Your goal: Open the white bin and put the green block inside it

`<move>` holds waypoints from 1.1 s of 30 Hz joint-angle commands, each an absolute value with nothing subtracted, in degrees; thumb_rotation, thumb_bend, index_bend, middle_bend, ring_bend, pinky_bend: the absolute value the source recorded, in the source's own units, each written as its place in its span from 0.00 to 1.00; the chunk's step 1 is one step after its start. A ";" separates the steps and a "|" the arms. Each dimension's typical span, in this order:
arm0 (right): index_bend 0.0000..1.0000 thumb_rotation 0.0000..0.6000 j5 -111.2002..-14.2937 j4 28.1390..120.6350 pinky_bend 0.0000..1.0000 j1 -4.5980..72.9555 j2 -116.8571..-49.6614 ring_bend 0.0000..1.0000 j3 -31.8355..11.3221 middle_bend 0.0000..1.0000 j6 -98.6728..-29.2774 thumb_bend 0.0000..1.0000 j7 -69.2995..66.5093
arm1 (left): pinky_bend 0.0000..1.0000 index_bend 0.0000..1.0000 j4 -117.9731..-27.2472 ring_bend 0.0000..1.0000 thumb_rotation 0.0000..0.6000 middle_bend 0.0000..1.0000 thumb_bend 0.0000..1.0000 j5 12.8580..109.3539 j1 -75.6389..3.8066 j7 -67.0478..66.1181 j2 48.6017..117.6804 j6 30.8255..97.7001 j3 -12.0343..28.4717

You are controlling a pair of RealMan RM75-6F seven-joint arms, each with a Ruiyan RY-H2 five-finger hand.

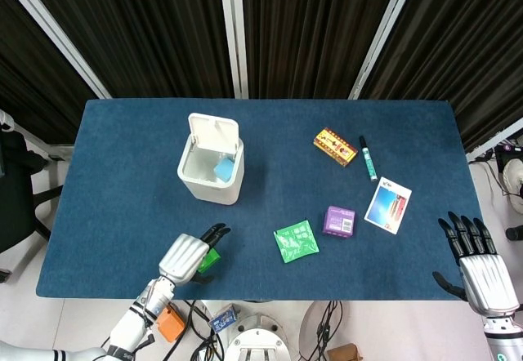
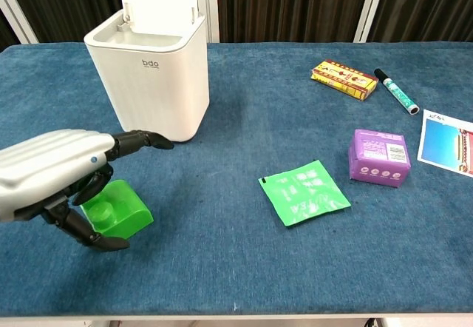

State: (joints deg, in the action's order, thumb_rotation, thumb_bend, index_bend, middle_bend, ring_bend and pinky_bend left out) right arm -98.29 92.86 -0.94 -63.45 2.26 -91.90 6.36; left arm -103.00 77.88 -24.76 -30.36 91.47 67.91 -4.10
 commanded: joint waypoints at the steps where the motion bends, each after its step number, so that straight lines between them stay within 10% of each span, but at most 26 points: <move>1: 0.00 1.00 -98.57 92.65 0.00 -1.11 -63.42 0.00 2.32 0.00 -92.25 0.31 6.17 | 0.82 0.11 -102.07 0.80 1.00 0.12 0.02 76.52 -24.49 -32.75 92.27 67.68 -3.92; 16: 0.00 1.00 -98.57 92.74 0.00 -1.09 -63.68 0.00 2.23 0.00 -91.93 0.31 6.93 | 0.84 0.12 -101.12 0.82 1.00 0.19 0.01 76.80 -21.48 -43.75 92.07 72.54 -5.68; 24: 0.00 1.00 -98.81 92.67 0.00 -1.42 -63.51 0.00 2.26 0.00 -92.64 0.31 6.38 | 0.85 0.43 -99.59 0.83 1.00 0.49 0.15 76.67 -20.29 -43.35 93.03 73.39 -5.14; 33: 0.00 1.00 -98.87 92.54 0.00 -1.45 -63.47 0.00 2.20 0.00 -92.71 0.31 6.10 | 0.87 0.59 -100.11 0.84 1.00 0.62 0.37 77.94 -19.56 -44.76 93.41 74.65 -4.67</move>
